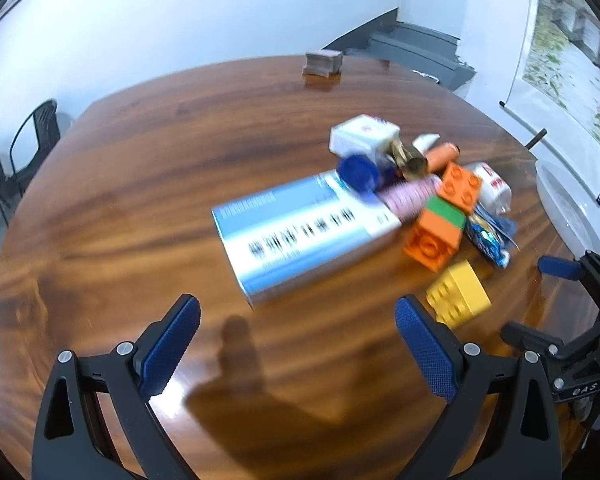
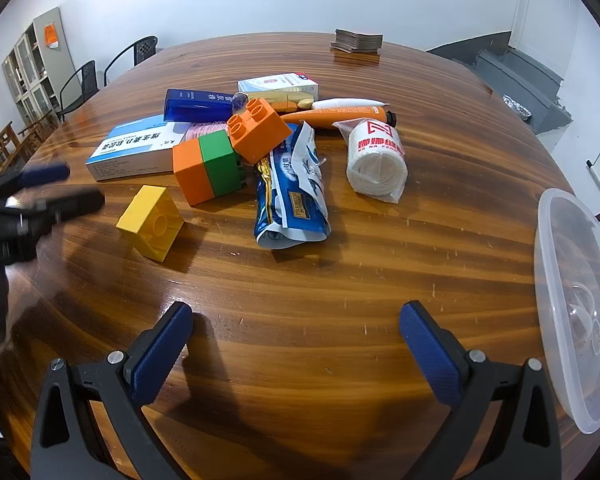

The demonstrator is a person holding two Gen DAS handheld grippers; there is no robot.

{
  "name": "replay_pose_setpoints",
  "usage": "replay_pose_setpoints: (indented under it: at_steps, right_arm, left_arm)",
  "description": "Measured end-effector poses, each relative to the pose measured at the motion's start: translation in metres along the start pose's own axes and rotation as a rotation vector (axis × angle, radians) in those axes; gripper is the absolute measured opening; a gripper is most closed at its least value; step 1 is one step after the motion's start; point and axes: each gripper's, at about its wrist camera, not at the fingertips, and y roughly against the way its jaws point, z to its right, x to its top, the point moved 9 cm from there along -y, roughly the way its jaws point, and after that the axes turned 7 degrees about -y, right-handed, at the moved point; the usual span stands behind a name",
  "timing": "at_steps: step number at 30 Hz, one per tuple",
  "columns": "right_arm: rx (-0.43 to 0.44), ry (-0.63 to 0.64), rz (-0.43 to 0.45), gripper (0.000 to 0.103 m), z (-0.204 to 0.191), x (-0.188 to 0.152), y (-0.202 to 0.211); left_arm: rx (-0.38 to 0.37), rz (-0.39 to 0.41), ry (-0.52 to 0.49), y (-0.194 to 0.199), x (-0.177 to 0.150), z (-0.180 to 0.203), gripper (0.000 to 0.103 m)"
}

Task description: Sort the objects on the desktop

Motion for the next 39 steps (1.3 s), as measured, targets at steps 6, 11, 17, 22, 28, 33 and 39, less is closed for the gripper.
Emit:
replay_pose_setpoints:
  at_steps: [6,11,17,22,28,33,39]
  right_arm:
    - [-0.001,-0.002,-0.001,0.103,0.0,0.0,-0.001]
    - [-0.002,-0.003,-0.001,0.103,-0.001,0.001,-0.002]
    - [0.0,-0.002,-0.001,0.103,0.0,0.0,-0.001]
    - [-0.001,-0.003,-0.001,0.103,-0.001,0.0,-0.002]
    - [-0.002,-0.004,-0.001,0.103,-0.001,0.001,-0.002]
    - [-0.001,-0.004,-0.001,0.103,0.0,0.001,-0.002]
    - [0.001,-0.001,-0.001,0.103,0.0,0.001,-0.003]
  left_arm:
    - [-0.034,0.011,-0.088,-0.008,0.026,-0.014,0.1]
    - [-0.075,0.009,-0.157,-0.027,0.049,-0.014,0.1]
    - [-0.147,-0.008,-0.229,-0.045,0.061,-0.01,0.1]
    - [-0.208,-0.042,-0.235,-0.059,0.061,-0.01,0.1]
    - [-0.253,-0.04,-0.249,-0.058,0.053,-0.001,0.1]
    - [-0.243,-0.055,-0.317,-0.051,0.04,0.014,0.1]
    - [-0.141,-0.059,-0.443,-0.052,0.029,0.028,0.1]
